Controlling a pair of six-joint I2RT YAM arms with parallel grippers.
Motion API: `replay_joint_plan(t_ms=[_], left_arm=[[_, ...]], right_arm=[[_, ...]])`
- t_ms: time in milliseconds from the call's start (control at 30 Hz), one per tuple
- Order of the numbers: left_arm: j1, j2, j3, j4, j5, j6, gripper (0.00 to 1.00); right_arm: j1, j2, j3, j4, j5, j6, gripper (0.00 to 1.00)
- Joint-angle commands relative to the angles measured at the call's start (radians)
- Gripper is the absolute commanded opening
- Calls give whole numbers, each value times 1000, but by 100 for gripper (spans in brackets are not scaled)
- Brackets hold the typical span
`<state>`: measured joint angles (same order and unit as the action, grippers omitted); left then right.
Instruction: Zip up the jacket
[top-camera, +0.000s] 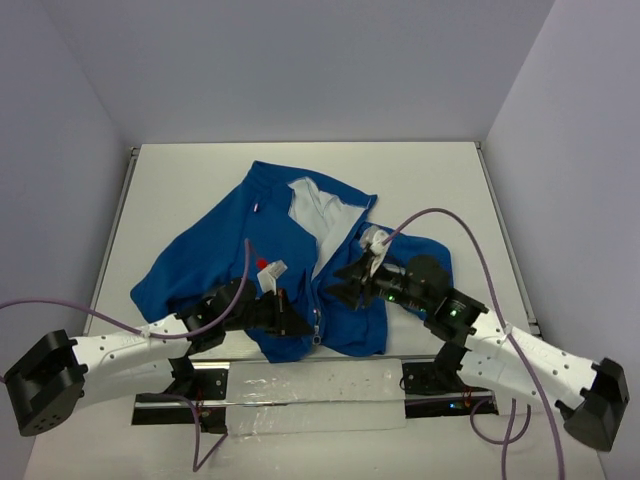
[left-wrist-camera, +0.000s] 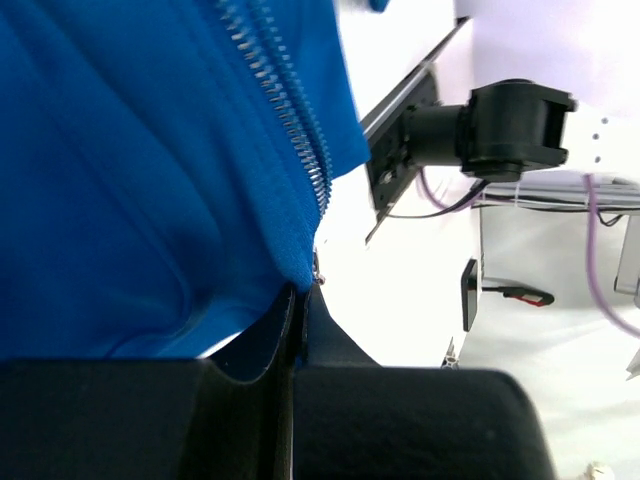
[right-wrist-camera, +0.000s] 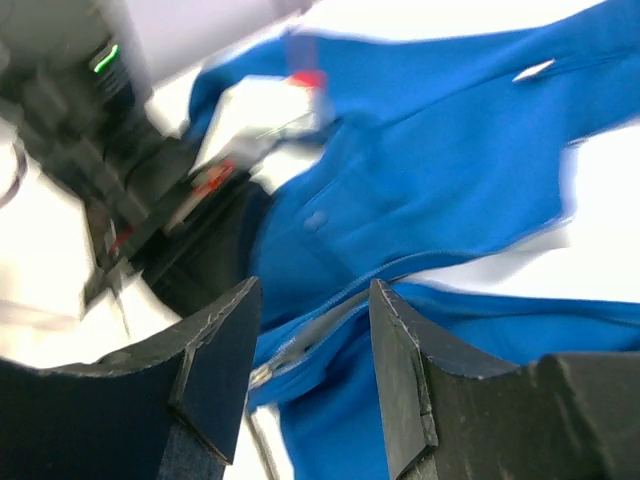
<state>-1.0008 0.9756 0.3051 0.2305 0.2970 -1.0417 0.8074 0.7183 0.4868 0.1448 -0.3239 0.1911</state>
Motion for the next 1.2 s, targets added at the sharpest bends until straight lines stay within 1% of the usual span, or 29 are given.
replay_joint_plan(t_ms=[0, 33, 100, 200, 300, 433, 500, 700, 800, 900, 1100, 1167], left_arm=[[-9, 0, 54, -128, 25, -37, 0], [-9, 6, 57, -140, 25, -41, 0], [-9, 10, 61, -151, 23, -46, 0], [-9, -7, 67, -166, 6, -59, 0], [-7, -20, 77, -178, -4, -69, 0], [-7, -22, 93, -197, -4, -80, 0], [-7, -21, 112, -216, -9, -74, 0], [-7, -19, 115, -218, -3, -75, 0], [-7, -16, 111, -215, 2, -77, 0], [-7, -22, 112, -225, 3, -74, 0], [-7, -43, 102, -226, 1, -79, 0], [-7, -53, 97, -225, -2, -85, 0]], right_arm=[[181, 35, 62, -174, 172, -180, 54], [261, 38, 43, -156, 254, -180, 54], [366, 25, 0, -115, 356, -211, 54], [563, 30, -55, -65, 547, -227, 55], [719, 101, -78, -28, 731, -251, 56], [857, 198, -103, 45, 926, -293, 57], [946, 290, -110, 121, 1076, -342, 58], [1060, 488, -118, 326, 1302, -492, 58], [1083, 573, -127, 426, 1369, -550, 59], [1091, 613, -140, 540, 1415, -612, 59], [1093, 685, -159, 677, 1435, -707, 59], [1095, 706, -165, 758, 1448, -764, 61]])
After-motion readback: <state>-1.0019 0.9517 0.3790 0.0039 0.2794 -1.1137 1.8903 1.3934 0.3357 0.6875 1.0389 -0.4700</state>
